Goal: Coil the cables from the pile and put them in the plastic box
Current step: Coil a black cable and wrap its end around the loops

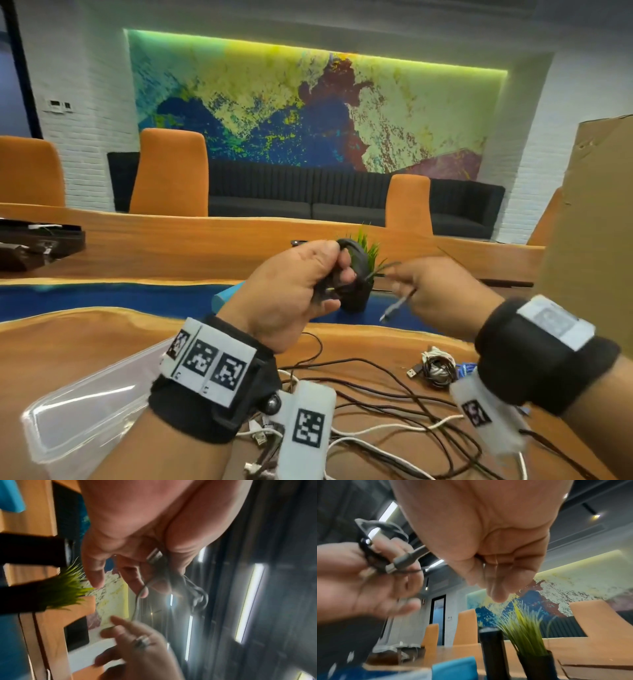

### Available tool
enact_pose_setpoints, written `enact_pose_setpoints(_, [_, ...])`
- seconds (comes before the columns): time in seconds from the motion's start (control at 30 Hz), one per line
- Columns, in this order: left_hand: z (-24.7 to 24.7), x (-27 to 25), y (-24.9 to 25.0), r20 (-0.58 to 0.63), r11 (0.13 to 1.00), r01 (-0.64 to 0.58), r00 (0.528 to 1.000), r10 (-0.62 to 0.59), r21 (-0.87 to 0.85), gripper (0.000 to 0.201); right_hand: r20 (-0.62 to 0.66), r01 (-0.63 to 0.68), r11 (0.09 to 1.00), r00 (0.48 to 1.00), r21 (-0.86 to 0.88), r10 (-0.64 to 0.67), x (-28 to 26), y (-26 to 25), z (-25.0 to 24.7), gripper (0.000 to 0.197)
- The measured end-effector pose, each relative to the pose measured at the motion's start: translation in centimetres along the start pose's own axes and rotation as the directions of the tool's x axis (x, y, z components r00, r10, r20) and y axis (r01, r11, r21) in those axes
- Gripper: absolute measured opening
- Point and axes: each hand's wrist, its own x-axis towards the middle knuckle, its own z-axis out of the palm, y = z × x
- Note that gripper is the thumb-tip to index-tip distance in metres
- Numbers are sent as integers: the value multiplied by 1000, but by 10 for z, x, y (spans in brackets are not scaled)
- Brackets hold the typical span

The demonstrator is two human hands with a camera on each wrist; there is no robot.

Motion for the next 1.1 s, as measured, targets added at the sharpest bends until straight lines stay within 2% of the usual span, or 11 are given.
enact_pose_setpoints(0.1, [12,-2,-2,56,973,-41,998,29,227,29,-163,18,973,986,228,20,10,-1,-23,30])
enact_pose_setpoints(0.2, [20,-2,-5,54,989,-45,998,37,143,29,-332,84,964,943,252,4,5,-4,-35,27])
enact_pose_setpoints(0.3, [20,5,-9,-165,984,-147,973,162,99,29,-374,119,980,926,158,-52,-13,-1,-29,29])
enact_pose_setpoints(0.43, [7,15,-18,-357,933,-266,870,341,243,25,56,256,964,966,-66,-253,-38,2,-5,50])
enact_pose_setpoints(0.53, [2,18,-24,-338,828,-238,829,446,509,25,276,273,960,920,62,-279,-48,0,-18,70])
enact_pose_setpoints(0.6, [2,19,-28,-324,768,-171,834,446,617,25,26,291,926,952,240,-306,-47,-8,-33,66])
enact_pose_setpoints(0.7, [8,18,-29,-297,741,-151,850,436,655,29,-315,383,867,905,320,-284,-38,-29,-39,30])
enact_pose_setpoints(0.77, [13,15,-28,-261,748,-194,857,445,635,30,-330,373,903,897,213,-293,-30,-46,-27,15])
enact_pose_setpoints(0.9, [18,15,-28,-300,902,-187,900,316,389,31,-467,311,949,832,-57,-300,-19,-56,0,34])
enact_pose_setpoints(0.97, [20,16,-28,-343,954,-159,908,242,254,32,-511,269,961,818,-68,-265,-15,-56,7,44])
enact_pose_setpoints(1.1, [24,16,-30,-343,968,-186,909,235,171,32,-562,281,958,784,-57,-263,-10,-63,15,27])
